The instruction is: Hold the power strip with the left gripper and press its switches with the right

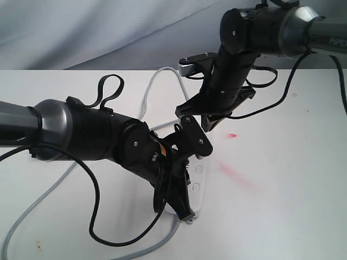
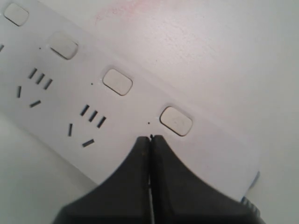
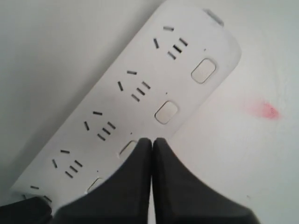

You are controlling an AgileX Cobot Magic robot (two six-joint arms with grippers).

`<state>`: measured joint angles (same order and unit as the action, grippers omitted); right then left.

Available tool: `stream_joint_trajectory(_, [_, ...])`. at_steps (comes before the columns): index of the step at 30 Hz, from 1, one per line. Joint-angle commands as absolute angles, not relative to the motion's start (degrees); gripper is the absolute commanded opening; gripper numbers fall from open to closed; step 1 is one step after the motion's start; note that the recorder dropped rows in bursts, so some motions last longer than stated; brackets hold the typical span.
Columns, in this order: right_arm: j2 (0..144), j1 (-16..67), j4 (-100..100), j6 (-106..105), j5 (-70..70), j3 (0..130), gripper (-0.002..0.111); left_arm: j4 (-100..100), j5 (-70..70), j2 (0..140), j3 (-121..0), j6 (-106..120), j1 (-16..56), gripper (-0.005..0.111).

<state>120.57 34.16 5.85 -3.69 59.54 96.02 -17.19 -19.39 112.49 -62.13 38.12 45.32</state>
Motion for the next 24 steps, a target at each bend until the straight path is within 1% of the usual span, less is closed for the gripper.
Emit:
stream_joint_trajectory(1, [120.43,34.25,7.83,-4.75,60.48,95.07,0.000,-16.83,-20.88,113.45,-61.57,37.67,45.27,0.000])
stream_joint_trajectory(8, [122.01,34.25,11.81,-6.79,61.34,95.07,0.000,-16.83,-20.88,113.45,-61.57,37.82,45.27,0.000])
stream_joint_trajectory(24, [125.71,34.25,11.66,-6.80,60.55,95.07,0.000,-16.83,-20.99,113.45,-61.57,37.69,45.27,0.000])
